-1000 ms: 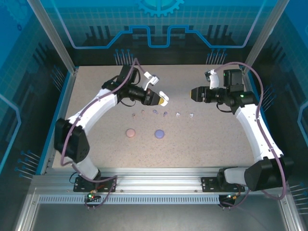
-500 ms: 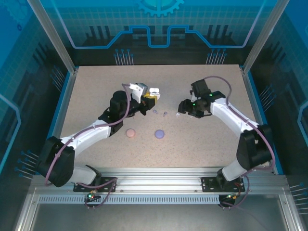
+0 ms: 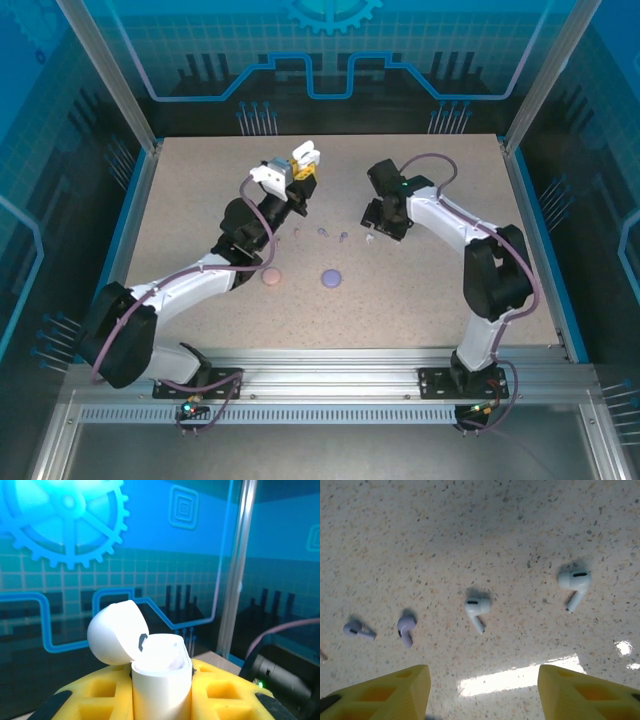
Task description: Insert wireless bluetooth earbuds into charging case
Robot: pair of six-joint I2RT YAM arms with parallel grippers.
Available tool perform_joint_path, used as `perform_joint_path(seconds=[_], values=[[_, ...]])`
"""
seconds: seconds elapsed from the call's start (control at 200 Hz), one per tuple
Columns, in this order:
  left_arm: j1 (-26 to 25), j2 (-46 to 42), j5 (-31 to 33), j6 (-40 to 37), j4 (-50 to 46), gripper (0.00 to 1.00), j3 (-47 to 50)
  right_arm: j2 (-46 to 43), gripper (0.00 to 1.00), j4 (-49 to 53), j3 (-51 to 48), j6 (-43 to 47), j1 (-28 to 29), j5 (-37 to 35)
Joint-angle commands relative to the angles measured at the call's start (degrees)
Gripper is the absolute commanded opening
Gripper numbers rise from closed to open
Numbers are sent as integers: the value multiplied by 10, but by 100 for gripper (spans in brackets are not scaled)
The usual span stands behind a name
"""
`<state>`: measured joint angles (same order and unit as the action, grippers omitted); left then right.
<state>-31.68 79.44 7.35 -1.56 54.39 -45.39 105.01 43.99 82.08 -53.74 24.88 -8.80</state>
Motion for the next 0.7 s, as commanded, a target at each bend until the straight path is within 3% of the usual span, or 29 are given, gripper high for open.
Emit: perform_joint_path(seconds=[0.0, 0.445, 0.695], values=[[-2, 19, 42, -29, 57, 0, -35, 35, 59, 44, 39, -48, 17, -38], [-2, 58, 47, -26, 52, 0, -89, 137, 58, 69, 97, -89, 22, -43], [-1, 59, 45, -17, 59, 0, -76, 163, 55, 60, 124, -34, 23, -56]])
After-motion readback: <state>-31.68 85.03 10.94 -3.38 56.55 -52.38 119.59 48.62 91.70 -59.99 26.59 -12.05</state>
